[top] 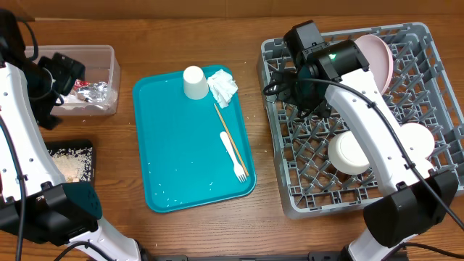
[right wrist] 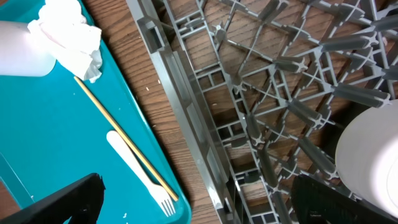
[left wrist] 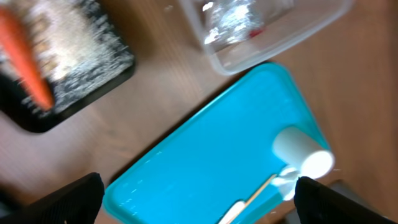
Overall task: Sort waste into correct bins and load items into the dishwasher rack
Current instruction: 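Carry the tissue left and drop it into the clear bin, then move the right gripper to the white paper cup on the tray, then grasp the white paper cup with the right gripper and lift it, then carry the paper cup to the rack's back and set it down, then release the cup and move the right gripper to the tray's fork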
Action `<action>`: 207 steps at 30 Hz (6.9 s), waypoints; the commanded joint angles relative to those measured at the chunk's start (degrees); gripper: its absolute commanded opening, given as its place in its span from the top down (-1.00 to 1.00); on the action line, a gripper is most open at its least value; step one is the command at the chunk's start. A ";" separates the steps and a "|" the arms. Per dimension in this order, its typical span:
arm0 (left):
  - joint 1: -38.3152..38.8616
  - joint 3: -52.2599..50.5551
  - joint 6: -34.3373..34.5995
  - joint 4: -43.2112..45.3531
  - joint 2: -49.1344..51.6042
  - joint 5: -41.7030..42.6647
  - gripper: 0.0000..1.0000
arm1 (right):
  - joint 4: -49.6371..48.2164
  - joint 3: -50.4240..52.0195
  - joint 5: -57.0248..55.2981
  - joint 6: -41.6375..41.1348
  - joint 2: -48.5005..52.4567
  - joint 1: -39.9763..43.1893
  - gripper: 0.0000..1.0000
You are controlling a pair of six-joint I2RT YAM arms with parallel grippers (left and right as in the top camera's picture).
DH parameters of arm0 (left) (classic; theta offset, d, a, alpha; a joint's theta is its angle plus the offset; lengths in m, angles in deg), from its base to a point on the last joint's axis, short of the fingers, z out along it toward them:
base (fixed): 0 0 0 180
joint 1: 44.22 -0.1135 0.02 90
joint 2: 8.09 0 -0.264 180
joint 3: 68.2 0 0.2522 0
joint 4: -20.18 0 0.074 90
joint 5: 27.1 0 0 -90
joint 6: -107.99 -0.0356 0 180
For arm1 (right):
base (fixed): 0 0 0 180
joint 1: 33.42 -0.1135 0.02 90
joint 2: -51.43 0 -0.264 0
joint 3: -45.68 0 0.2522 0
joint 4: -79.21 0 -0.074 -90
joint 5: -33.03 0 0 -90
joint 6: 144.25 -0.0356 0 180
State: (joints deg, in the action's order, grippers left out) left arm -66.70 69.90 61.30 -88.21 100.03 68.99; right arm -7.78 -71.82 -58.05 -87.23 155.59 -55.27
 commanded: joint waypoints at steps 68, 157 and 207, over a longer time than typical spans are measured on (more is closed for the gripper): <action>0.37 0.28 -3.93 -2.16 -0.22 -7.61 -1.00 | -72.00 -0.13 5.66 28.48 29.20 -14.51 -1.00; 0.37 0.28 -3.93 -2.19 -0.22 -7.58 -1.00 | -26.86 -6.86 -3.34 22.71 4.63 21.33 0.12; 0.37 0.28 -3.93 -2.16 -0.22 -7.58 -1.00 | -20.33 -7.02 4.39 21.92 5.07 18.25 -1.00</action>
State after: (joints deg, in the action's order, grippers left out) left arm -66.70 69.90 58.22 -90.24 100.03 62.19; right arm -27.96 -78.12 -55.71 -64.76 168.40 -37.19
